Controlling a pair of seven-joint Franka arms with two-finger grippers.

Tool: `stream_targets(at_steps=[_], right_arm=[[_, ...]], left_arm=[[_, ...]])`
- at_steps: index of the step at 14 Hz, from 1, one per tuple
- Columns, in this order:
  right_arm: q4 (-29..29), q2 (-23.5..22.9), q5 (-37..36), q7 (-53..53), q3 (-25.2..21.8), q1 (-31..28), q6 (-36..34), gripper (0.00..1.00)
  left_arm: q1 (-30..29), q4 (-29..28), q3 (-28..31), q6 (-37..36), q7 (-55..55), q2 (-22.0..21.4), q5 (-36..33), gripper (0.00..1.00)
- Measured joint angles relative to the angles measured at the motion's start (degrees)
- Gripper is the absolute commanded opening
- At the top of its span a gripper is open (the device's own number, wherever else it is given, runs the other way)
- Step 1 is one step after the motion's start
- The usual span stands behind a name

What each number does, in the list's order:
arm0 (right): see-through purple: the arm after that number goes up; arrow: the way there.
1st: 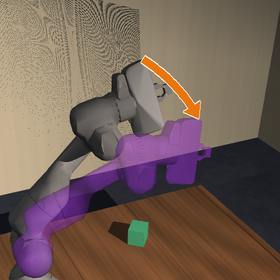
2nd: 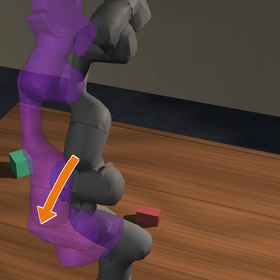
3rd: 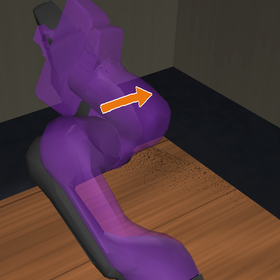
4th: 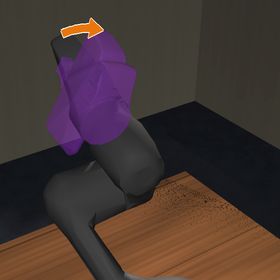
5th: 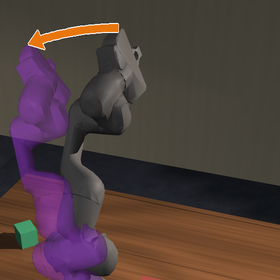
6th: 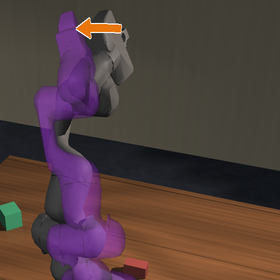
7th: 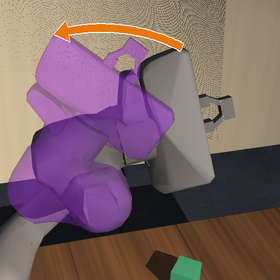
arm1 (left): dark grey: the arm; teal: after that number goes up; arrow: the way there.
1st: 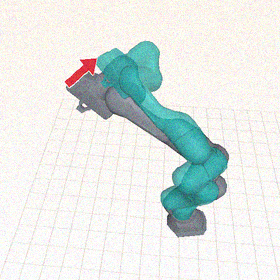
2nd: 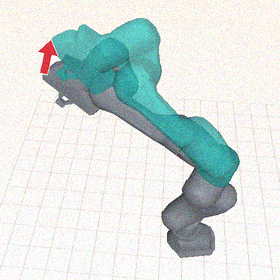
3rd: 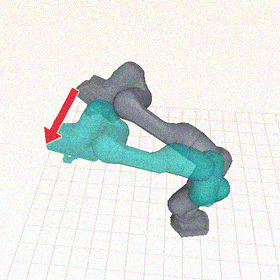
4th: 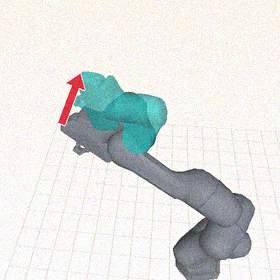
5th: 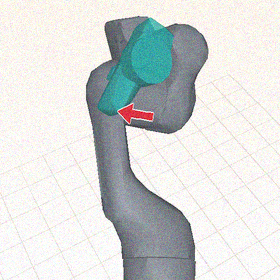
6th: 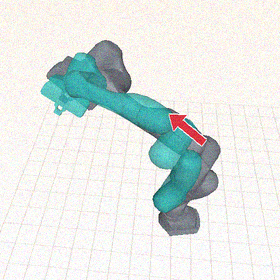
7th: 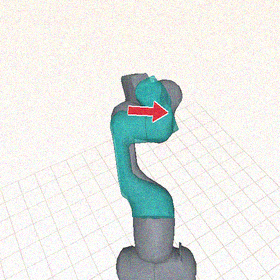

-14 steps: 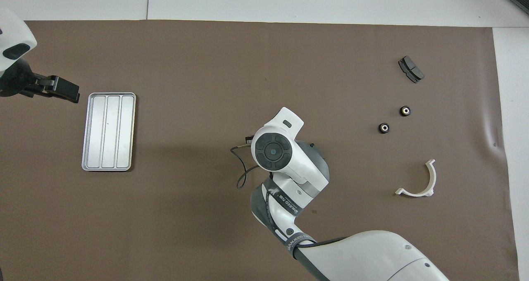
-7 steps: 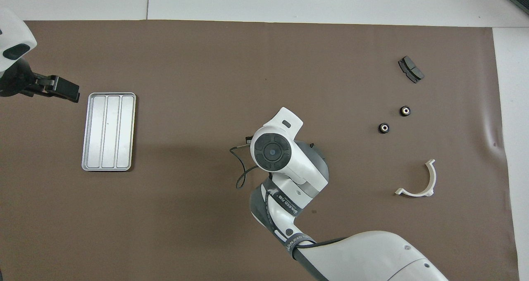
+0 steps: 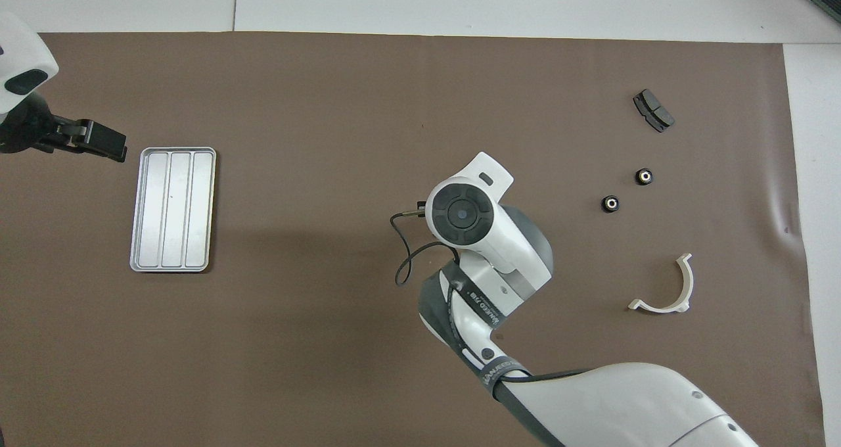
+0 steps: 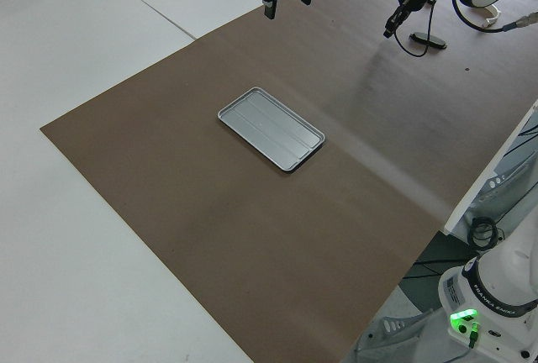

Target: Place bearing gear from tray to pile

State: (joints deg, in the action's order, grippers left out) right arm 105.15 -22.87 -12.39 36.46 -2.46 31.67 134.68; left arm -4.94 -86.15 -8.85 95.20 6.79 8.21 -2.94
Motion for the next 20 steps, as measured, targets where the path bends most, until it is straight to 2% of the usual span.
stream_targets(at_steps=[3,7,9,11,17,18,19,20], right_arm=[[0.00,2.84,0.44,-9.02,-0.16,-8.92,-1.34,0.00],[0.42,2.02,6.49,-29.90,-0.29,-22.54,1.27,0.00],[0.55,0.90,9.01,-36.49,-0.29,-26.97,2.74,0.00],[0.63,-0.47,10.03,-38.23,-0.24,-28.89,4.24,0.00],[0.62,-3.64,15.73,-38.23,0.50,-28.67,8.23,0.00],[0.62,-3.73,15.98,-38.23,0.50,-28.55,8.46,0.23],[0.62,-3.79,16.06,-38.23,0.50,-28.50,8.52,0.99],[0.62,-3.83,16.12,-38.23,0.50,-28.49,8.55,1.00]], left_arm=[[0.00,-0.01,0.00,0.05,0.00,-0.01,0.00,1.00],[-0.04,-0.11,0.17,0.05,0.00,-0.01,0.00,1.00],[-0.09,-0.11,0.35,0.05,0.00,-0.01,0.00,1.00],[-0.12,-0.11,0.43,0.05,0.00,-0.02,0.00,1.00],[-0.13,-0.11,0.43,0.05,0.00,-0.02,0.00,1.00],[-0.13,-0.11,0.43,0.05,0.00,-0.02,0.00,1.00],[-0.13,-0.11,0.43,0.05,0.00,-0.02,0.00,1.00],[-0.13,-0.11,0.43,0.05,0.00,-0.02,0.00,1.00]])
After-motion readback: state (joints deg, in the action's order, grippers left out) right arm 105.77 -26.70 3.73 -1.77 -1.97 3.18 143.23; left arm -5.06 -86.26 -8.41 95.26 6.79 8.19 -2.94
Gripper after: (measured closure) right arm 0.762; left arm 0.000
